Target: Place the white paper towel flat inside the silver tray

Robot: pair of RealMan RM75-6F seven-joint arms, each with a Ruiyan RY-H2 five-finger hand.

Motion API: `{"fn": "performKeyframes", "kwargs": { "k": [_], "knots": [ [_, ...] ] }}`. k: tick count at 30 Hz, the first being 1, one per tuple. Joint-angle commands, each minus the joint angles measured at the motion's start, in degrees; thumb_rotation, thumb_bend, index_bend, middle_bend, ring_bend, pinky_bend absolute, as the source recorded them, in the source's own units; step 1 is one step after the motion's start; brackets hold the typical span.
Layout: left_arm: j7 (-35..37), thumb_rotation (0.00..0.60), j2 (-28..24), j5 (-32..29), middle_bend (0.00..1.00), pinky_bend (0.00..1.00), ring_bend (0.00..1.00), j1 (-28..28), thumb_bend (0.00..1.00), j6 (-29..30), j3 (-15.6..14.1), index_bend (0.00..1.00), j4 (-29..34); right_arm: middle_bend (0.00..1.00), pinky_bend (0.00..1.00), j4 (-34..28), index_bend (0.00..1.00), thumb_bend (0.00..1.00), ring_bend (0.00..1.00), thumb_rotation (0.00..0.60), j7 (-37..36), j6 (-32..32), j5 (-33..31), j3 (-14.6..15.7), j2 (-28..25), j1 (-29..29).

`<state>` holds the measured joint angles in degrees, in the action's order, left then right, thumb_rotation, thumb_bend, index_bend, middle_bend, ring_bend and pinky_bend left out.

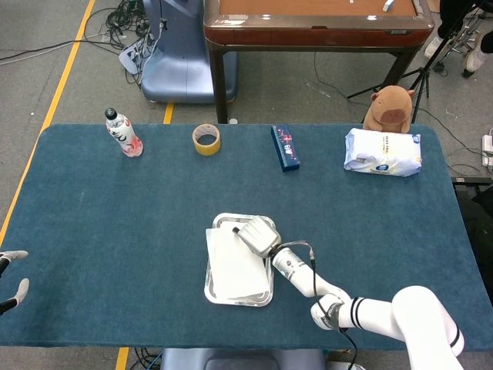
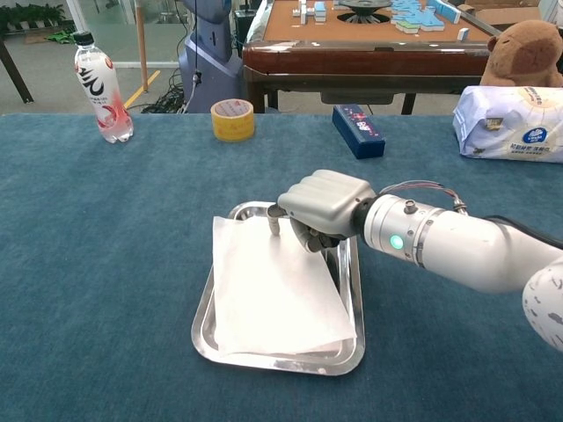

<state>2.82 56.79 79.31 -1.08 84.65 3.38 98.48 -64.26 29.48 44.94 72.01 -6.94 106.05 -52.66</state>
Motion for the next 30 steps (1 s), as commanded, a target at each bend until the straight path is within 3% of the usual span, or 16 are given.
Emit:
{"fn": "performKeyframes", "kwargs": {
  "k": [1, 30],
  "knots": [
    [0.06, 0.600, -0.03, -0.07, 0.31, 0.40, 0.23, 0.04, 0.38, 0.04, 0.02, 0.29, 0.04, 1.00, 1.00, -0.23, 0.32, 1.00, 1.00, 0.600, 0.85, 0.20, -0.62, -0.06, -0.13, 0.19],
    [-1.45, 0.600, 0.63, -0.30, 0.31, 0.40, 0.23, -0.37, 0.38, -0.63, -0.07, 0.29, -0.01, 1.00, 1.00, -7.36, 0.32, 1.00, 1.00, 0.600, 9.77, 2.22, -8.58, 0.50, -3.84, 2.57]
  ]
}}
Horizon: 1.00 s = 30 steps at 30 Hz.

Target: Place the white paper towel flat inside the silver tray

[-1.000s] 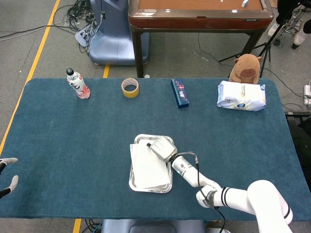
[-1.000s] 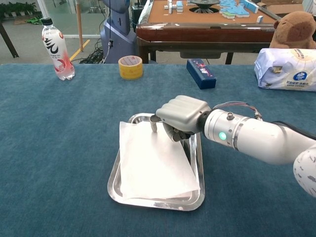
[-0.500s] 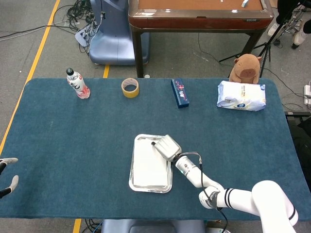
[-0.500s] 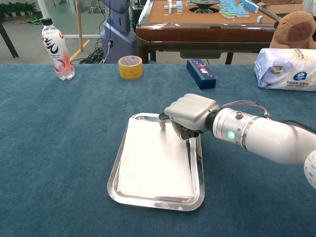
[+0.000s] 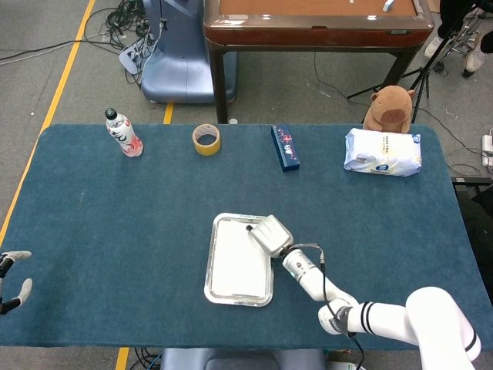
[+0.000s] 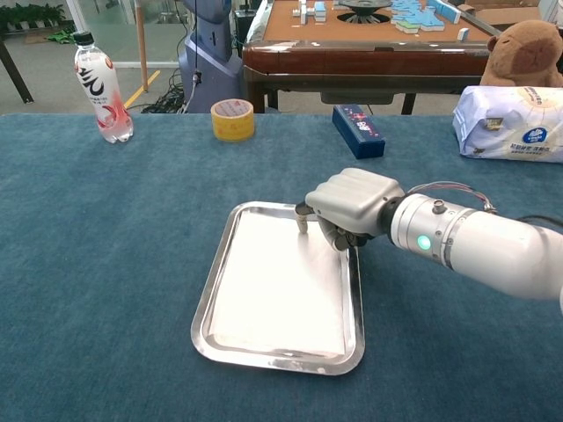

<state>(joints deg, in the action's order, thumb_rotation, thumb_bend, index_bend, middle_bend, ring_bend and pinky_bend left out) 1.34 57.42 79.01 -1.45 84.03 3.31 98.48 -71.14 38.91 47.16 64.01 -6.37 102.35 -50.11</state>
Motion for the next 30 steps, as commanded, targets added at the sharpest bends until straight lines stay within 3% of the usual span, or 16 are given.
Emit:
{"fn": "performKeyframes", "kwargs": {
  "k": [1, 15, 22, 26, 30],
  "knots": [
    [0.03, 0.600, 0.00, 0.00, 0.31, 0.40, 0.23, 0.00, 0.38, -0.01, -0.01, 0.29, -0.03, 1.00, 1.00, -0.83, 0.32, 1.00, 1.00, 0.600, 0.46, -0.06, -1.00, -0.12, -0.24, 0.00],
    [0.17, 0.600, 0.02, -0.12, 0.31, 0.40, 0.23, -0.08, 0.38, -0.24, -0.02, 0.29, -0.16, 1.00, 1.00, -7.27, 0.32, 1.00, 1.00, 0.600, -0.51, 3.71, 0.13, -1.35, -4.21, 0.30],
    [-0.01, 0.600, 0.12, -0.40, 0.31, 0.40, 0.23, -0.18, 0.38, -0.39, 0.08, 0.29, -0.23, 1.00, 1.00, -17.19, 0.32, 0.99, 1.00, 0.600, 1.21, 10.42, 2.80, -1.47, -12.14, 2.87],
    [-0.35, 0.600, 0.25, -0.38, 0.31, 0.40, 0.23, -0.22, 0.38, -0.38, 0.07, 0.29, -0.21, 1.00, 1.00, -23.73, 0.37, 0.88, 0.98, 0.600, 2.63, 13.95, 3.02, -0.56, -18.43, 5.56],
    [-0.96, 0.600, 0.54, -0.09, 0.31, 0.40, 0.23, -0.30, 0.38, -0.33, -0.05, 0.29, -0.14, 0.97, 1.00, -30.11, 0.43, 0.79, 0.89, 0.600, 4.29, 18.42, 3.51, 1.04, -24.74, 9.06]
  ]
}}
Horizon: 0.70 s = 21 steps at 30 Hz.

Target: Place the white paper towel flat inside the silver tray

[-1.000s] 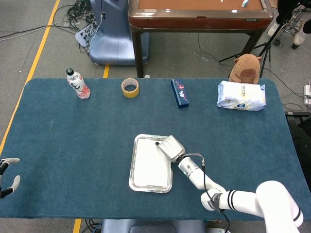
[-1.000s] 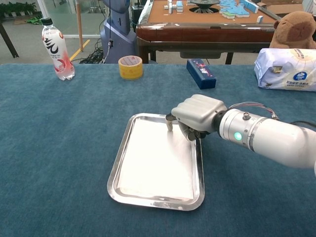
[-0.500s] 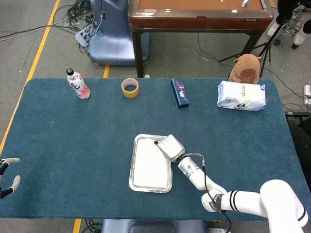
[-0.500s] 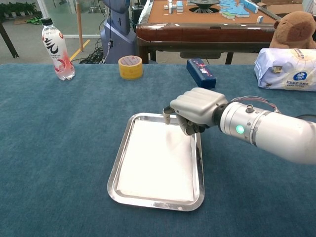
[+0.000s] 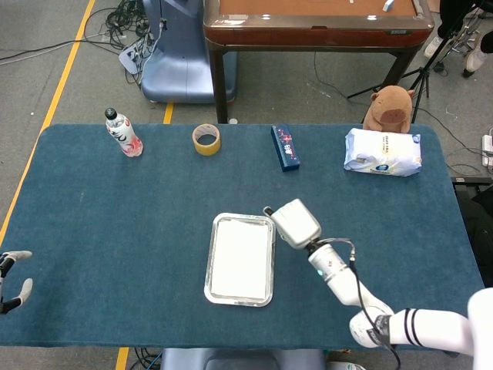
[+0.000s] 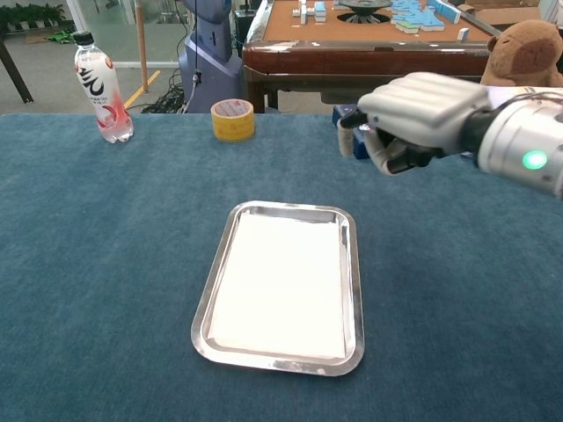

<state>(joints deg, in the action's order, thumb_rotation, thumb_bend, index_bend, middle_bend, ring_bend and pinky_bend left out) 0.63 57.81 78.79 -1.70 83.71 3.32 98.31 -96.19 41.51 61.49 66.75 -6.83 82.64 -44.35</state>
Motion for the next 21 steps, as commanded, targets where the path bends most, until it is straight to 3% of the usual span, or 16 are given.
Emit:
{"fn": "performKeyframes", "kwargs": {
  "k": [1, 4, 7, 12, 15, 21],
  "knots": [
    [-0.51, 0.600, 0.27, 0.22, 0.31, 0.40, 0.23, -0.11, 0.38, -0.10, -0.15, 0.29, 0.03, 0.95, 1.00, -6.70, 0.43, 0.78, 0.87, 0.600, 2.19, 5.51, 1.30, 2.17, -6.69, 4.42],
    [-1.17, 0.600, 0.65, 0.36, 0.31, 0.40, 0.23, -0.35, 0.38, -0.52, -0.34, 0.29, 0.04, 0.85, 0.98, -10.50, 0.44, 0.72, 0.79, 0.600, 3.66, 9.54, 3.83, 4.38, -10.64, 7.53],
    [-1.80, 0.600, 1.01, 0.62, 0.31, 0.40, 0.23, -0.51, 0.38, -0.72, -0.52, 0.29, 0.06, 0.76, 0.89, -13.77, 0.44, 0.63, 0.70, 0.600, 3.54, 12.95, 6.03, 6.78, -14.10, 10.96],
    [-2.67, 0.600, 1.52, 1.18, 0.31, 0.40, 0.23, -0.55, 0.38, -0.41, -0.72, 0.29, 0.16, 0.60, 0.58, -17.03, 0.44, 0.46, 0.53, 0.600, 0.04, 17.60, 8.33, 10.05, -18.11, 16.77],
    [-2.48, 0.600, 2.15, 2.36, 0.31, 0.40, 0.23, -0.42, 0.38, 0.73, -0.69, 0.29, -0.29, 0.54, 0.39, -15.98, 0.44, 0.39, 0.44, 0.600, -4.49, 21.86, 12.04, 12.08, -18.49, 21.27],
    [-1.63, 0.600, 3.12, 4.09, 0.31, 0.40, 0.23, -0.28, 0.38, 1.93, -0.87, 0.29, -1.61, 0.53, 0.33, -10.98, 0.45, 0.36, 0.41, 0.600, -11.51, 28.92, 17.55, 14.10, -16.68, 28.29]
  ]
}}
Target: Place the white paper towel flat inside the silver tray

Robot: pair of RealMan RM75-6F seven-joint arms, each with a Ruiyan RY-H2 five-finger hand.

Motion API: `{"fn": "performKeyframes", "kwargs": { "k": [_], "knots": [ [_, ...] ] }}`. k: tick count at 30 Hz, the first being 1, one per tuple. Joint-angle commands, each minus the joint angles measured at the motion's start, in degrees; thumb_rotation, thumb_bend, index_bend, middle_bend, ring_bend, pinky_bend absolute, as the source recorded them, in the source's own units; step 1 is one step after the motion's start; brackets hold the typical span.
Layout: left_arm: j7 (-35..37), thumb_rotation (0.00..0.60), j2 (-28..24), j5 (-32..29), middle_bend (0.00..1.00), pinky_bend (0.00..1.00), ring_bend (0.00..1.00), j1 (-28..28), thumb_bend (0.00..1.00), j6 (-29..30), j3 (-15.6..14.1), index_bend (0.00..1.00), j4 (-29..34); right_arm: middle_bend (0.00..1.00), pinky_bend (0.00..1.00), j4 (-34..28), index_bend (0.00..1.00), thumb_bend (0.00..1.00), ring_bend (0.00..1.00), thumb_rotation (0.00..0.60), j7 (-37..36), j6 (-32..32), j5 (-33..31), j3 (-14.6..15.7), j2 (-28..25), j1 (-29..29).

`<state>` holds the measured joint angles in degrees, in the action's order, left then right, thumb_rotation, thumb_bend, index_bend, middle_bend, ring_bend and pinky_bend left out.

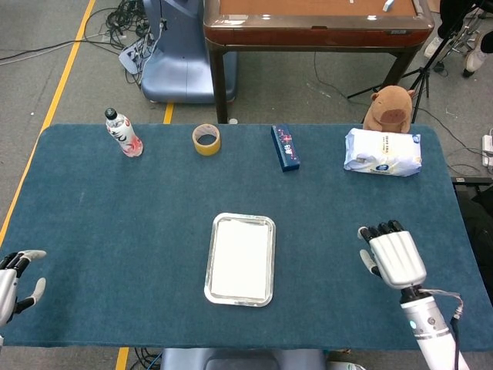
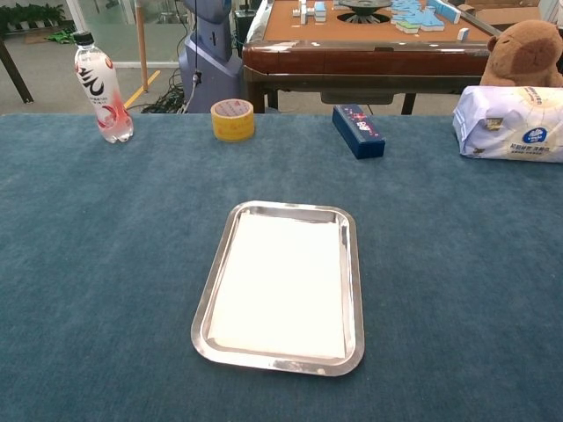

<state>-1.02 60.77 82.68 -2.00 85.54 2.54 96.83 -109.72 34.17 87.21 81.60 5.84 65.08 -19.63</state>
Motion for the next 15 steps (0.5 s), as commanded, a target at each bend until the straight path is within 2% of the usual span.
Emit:
{"fn": "performKeyframes", "kwargs": {
  "k": [1, 8, 15],
  "knots": [
    [-0.02, 0.600, 0.32, 0.21, 0.31, 0.40, 0.23, -0.03, 0.38, 0.00, -0.12, 0.29, -0.30, 0.53, 0.33, 3.57, 0.45, 0.36, 0.41, 0.600, -5.88, 3.98, 3.68, 1.65, 1.05, 4.53],
    [-0.23, 0.600, 0.84, 0.46, 0.31, 0.40, 0.23, -0.20, 0.38, 0.20, 0.03, 0.29, -0.74, 0.53, 0.33, 10.45, 0.46, 0.36, 0.41, 0.600, -15.51, 6.14, 5.65, 1.08, 2.26, 8.44],
    [-0.44, 0.600, 1.54, 0.53, 0.31, 0.40, 0.23, -0.85, 0.38, -1.09, -0.22, 0.29, -1.38, 0.56, 0.33, 12.91, 0.48, 0.35, 0.41, 0.600, -20.89, 6.68, 6.00, -1.47, 2.14, 9.83]
  ]
}}
